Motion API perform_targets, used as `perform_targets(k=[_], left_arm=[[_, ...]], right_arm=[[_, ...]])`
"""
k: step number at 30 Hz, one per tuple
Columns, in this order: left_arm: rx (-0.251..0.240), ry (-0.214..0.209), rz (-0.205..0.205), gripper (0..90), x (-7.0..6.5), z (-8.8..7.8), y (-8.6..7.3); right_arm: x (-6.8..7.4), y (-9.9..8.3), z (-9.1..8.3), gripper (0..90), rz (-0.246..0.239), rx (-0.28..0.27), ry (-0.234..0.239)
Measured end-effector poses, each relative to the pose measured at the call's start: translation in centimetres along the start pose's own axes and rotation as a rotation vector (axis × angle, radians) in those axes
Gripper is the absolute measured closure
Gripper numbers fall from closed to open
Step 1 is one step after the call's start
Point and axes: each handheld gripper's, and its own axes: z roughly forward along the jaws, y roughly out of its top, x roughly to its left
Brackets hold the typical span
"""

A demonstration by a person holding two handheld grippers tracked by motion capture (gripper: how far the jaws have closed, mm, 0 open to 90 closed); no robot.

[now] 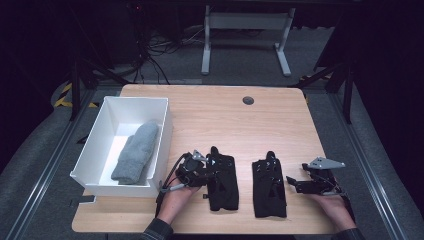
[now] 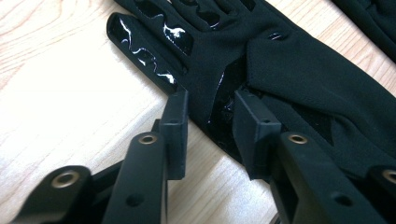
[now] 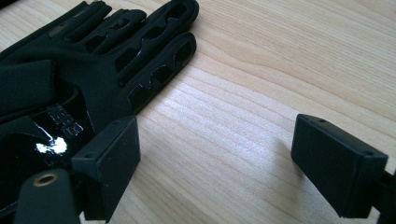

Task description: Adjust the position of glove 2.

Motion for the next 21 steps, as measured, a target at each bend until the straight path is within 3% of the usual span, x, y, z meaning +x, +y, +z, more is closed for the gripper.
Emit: perform_targets(k=[7,11,15,18,21], left_arm=[[-0.014,-0.02,-0.017,86.7,0.3,0.1,0.2],[-0.019,-0.037,-0.034,87.9,0.4,-0.2,0.2],[-0.037,-0.054,-0.038,87.9,0.5,-0.6,0.4],[-0.054,-0.067,-0.034,87.9,0.5,-1.0,0.6],[-0.064,-0.08,-0.038,87.9,0.4,-1.3,0.8]], right_arm=[[0.0,0.0,0.0,18.8,-0.015,-0.005,0.009],[0.0,0.1,-0.4,31.0,-0.028,0.001,0.023],[0.1,0.1,-1.7,53.5,-0.032,-0.008,0.07],[0.5,-0.1,-2.6,74.6,-0.038,-0.013,0.137],[1.0,-0.2,-2.8,86.7,-0.054,-0.008,0.183]])
